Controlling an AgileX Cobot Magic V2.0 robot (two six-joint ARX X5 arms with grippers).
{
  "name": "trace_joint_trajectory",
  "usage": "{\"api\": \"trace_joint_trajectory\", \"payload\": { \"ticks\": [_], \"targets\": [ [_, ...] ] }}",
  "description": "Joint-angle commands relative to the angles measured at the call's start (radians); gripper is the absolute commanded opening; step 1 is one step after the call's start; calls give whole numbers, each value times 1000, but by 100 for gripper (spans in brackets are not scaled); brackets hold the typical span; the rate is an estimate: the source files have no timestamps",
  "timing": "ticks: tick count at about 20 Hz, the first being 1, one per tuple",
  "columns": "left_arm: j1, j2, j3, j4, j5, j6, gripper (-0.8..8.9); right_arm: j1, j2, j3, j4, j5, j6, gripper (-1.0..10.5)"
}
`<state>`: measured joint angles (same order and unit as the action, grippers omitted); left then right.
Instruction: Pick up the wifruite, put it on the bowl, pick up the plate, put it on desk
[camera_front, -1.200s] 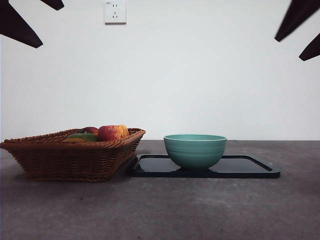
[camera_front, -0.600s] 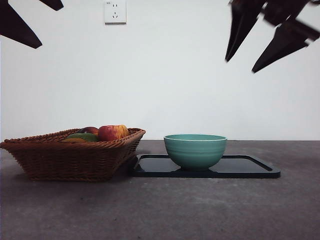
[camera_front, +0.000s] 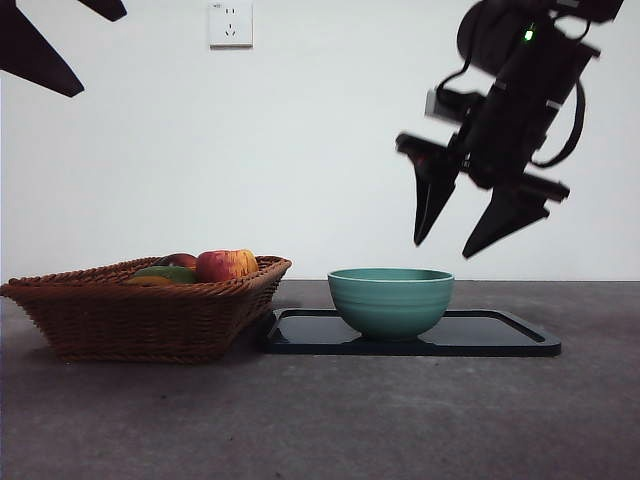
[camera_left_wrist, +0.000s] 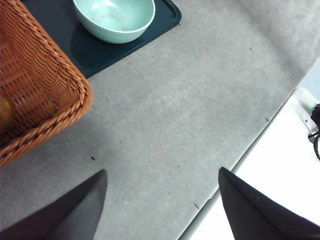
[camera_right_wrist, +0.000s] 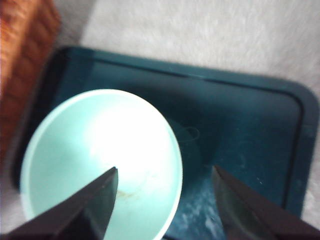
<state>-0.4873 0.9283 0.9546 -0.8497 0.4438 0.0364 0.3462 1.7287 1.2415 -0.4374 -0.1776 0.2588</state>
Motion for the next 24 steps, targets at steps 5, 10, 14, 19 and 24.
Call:
{"api": "trace_joint_trajectory", "payload": {
  "ticks": [5, 10, 14, 19, 24],
  "targets": [
    [-6, 6, 16, 4, 5, 12, 344, 5, 103, 20, 51, 4, -15, 243],
    [-6, 6, 16, 3, 5, 12, 344, 5, 129, 19, 61, 21, -35, 95],
    [-6, 6, 16, -2, 5, 13, 344, 5, 127, 20, 75, 22, -35, 11],
    [-6, 6, 16, -3, 5, 12, 344, 5, 51, 20, 65, 22, -36, 11],
    [-6, 6, 16, -7, 4, 12, 344, 14, -135, 20, -27, 20, -39, 11]
  ]
}}
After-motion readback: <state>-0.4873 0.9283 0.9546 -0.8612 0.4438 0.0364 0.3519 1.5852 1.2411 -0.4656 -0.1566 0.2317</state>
